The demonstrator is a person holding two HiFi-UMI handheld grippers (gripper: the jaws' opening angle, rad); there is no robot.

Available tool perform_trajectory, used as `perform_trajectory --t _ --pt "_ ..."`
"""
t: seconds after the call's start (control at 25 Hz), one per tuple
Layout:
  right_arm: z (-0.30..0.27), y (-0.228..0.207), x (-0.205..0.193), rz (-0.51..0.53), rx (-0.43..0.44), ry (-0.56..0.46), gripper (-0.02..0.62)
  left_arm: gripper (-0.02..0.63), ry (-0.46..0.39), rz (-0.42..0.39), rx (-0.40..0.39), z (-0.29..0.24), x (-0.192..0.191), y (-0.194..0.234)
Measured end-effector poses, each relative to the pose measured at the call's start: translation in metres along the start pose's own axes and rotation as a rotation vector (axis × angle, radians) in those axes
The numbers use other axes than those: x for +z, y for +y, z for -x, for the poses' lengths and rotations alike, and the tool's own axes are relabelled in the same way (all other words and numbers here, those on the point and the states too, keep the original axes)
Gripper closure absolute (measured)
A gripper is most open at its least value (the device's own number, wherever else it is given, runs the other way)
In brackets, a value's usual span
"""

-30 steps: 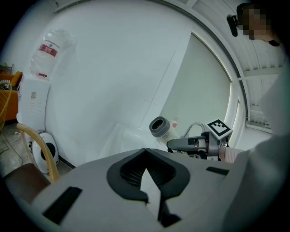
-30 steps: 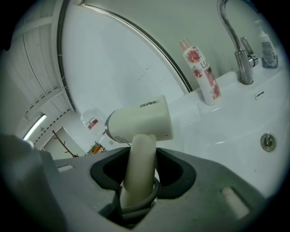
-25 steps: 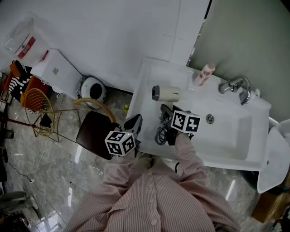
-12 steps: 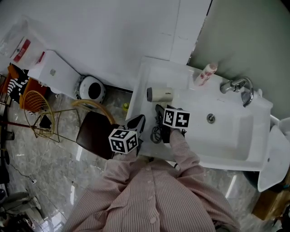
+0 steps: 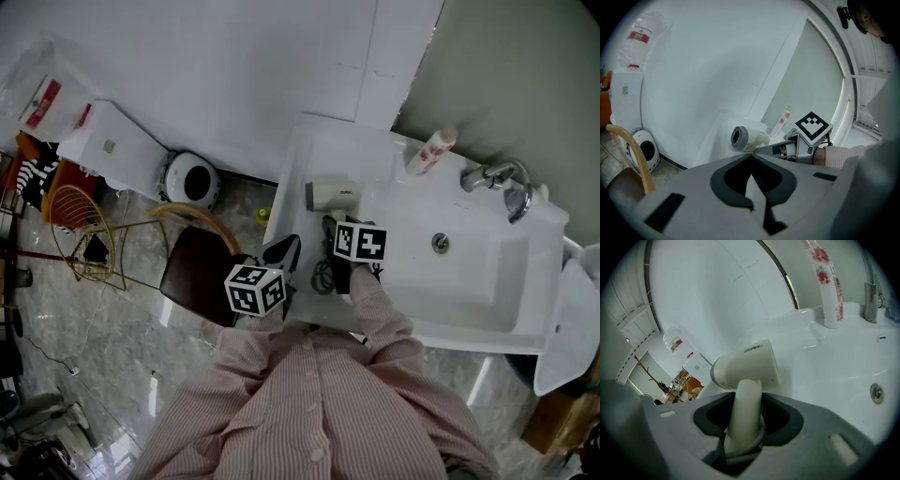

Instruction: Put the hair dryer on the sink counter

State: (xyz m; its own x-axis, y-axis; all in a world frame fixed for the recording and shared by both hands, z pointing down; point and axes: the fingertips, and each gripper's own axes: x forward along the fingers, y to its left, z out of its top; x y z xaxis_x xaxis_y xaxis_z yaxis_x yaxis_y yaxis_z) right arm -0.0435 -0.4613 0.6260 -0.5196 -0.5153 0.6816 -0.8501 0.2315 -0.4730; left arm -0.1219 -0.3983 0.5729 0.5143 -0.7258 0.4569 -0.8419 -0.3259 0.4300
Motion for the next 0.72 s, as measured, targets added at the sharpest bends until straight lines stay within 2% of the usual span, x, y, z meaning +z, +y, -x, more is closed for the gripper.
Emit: perform_trajectory --t 0.56,0.72 --pt "-0.0026 0.0045 -0.0021 0.009 -0.02 -0.019 0.426 0.608 -0.001 -0.001 -0.002 0.0071 -0.0036 0.0017" --pt "-0.0026 0.0049 -0.0021 0.009 -0.035 -0.042 0.405 0.608 -0.003 -0.005 -0.008 0.0081 -0.0048 -0.0017"
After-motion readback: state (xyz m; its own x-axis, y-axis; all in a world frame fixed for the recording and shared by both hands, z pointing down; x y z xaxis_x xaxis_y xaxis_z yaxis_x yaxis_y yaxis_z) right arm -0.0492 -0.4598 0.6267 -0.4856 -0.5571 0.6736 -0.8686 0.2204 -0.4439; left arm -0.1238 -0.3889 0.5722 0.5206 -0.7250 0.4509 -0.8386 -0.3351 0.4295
